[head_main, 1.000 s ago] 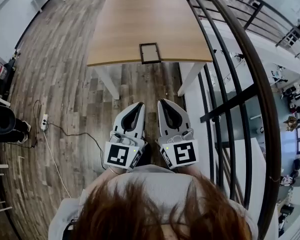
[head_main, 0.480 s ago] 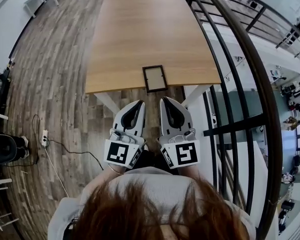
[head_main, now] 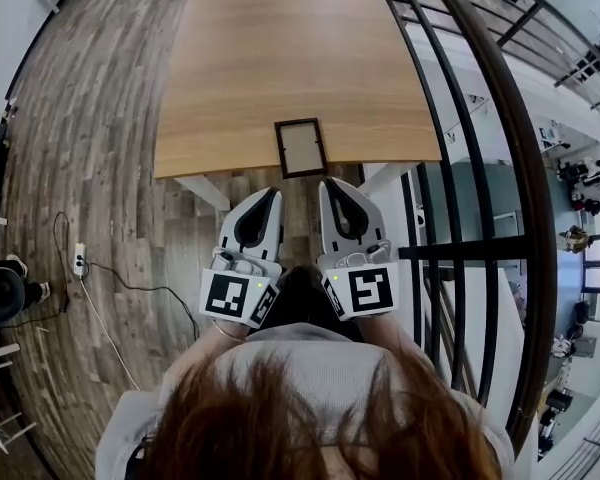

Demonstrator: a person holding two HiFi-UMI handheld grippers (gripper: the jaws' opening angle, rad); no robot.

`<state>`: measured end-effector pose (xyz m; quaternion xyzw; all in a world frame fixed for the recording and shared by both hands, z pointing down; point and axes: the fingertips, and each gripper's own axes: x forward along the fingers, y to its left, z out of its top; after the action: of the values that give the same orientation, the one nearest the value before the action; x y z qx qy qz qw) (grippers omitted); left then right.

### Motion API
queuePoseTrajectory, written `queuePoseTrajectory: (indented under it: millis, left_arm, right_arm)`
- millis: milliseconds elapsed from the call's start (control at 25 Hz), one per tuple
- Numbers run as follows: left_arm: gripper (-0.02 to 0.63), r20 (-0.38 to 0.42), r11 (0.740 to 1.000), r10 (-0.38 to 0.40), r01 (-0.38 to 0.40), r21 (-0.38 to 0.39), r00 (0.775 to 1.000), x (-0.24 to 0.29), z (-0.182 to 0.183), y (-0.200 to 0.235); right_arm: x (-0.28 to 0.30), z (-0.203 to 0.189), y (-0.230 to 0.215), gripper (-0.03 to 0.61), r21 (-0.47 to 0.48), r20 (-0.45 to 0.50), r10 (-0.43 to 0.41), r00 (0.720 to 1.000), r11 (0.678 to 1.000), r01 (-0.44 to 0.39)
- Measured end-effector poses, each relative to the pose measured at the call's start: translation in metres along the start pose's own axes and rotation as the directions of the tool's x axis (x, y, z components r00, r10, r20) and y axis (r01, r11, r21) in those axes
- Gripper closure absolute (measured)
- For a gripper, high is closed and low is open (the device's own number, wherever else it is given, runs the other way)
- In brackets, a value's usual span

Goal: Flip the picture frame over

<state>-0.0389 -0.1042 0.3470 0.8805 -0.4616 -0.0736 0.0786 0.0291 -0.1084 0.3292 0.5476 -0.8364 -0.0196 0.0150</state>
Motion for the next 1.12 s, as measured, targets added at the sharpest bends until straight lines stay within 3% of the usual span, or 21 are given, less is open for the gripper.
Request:
queuePoseTrajectory:
  millis: [160,280,360,520,600,720,840,960,1120]
  left_arm:
    - [0.607,-0.010,0.999,0.033,-0.033,-0.003,0.999,0.004,-0.005,0.005]
    - [0.607,-0.031,0.998,0.056,-0.056,-0.004,0.998,0.000,-0.015,0.011]
    - [0.607,-0.046,0.997,0.075,-0.075,-0.008,0.996,-0.005,-0.022,0.016]
    - [0.607,-0.072,0.992,0.122,-0.123,-0.016,0.990,-0.014,-0.035,0.031]
    - [0.607,-0.083,0.990,0.138,-0.140,-0.019,0.987,-0.016,-0.039,0.038]
    - [0.607,-0.100,0.989,0.146,-0.149,-0.019,0.984,-0.017,-0.046,0.042]
    - [0.607,-0.113,0.988,0.150,-0.154,-0.024,0.982,-0.020,-0.051,0.044]
    - [0.607,-0.127,0.987,0.154,-0.158,-0.022,0.980,-0.021,-0.055,0.048]
    - [0.607,-0.155,0.985,0.171,-0.175,-0.012,0.973,-0.029,-0.062,0.057]
  right_arm:
    - [0.015,-0.024,-0.006,0.563,0.002,-0.070,0.051,0.996,0.999,-0.051]
    - [0.029,-0.050,-0.003,0.561,-0.087,-0.143,0.107,0.984,0.989,-0.120]
    - [0.036,-0.072,0.001,0.560,-0.184,-0.206,0.148,0.967,0.965,-0.187]
    - [0.047,-0.124,0.008,0.546,-0.284,-0.350,0.193,0.917,0.911,-0.300]
    - [0.052,-0.148,0.011,0.441,-0.392,-0.433,0.178,0.884,0.845,-0.362]
    - [0.060,-0.176,0.012,0.396,-0.553,-0.505,0.120,0.854,0.716,-0.427]
    - [0.071,-0.205,0.009,0.354,-0.639,-0.554,0.055,0.831,0.612,-0.466]
    - [0.083,-0.235,0.002,0.333,-0.683,-0.593,-0.014,0.805,0.538,-0.494]
    - [0.099,-0.264,-0.003,0.333,-0.735,-0.587,-0.064,0.807,0.458,-0.499]
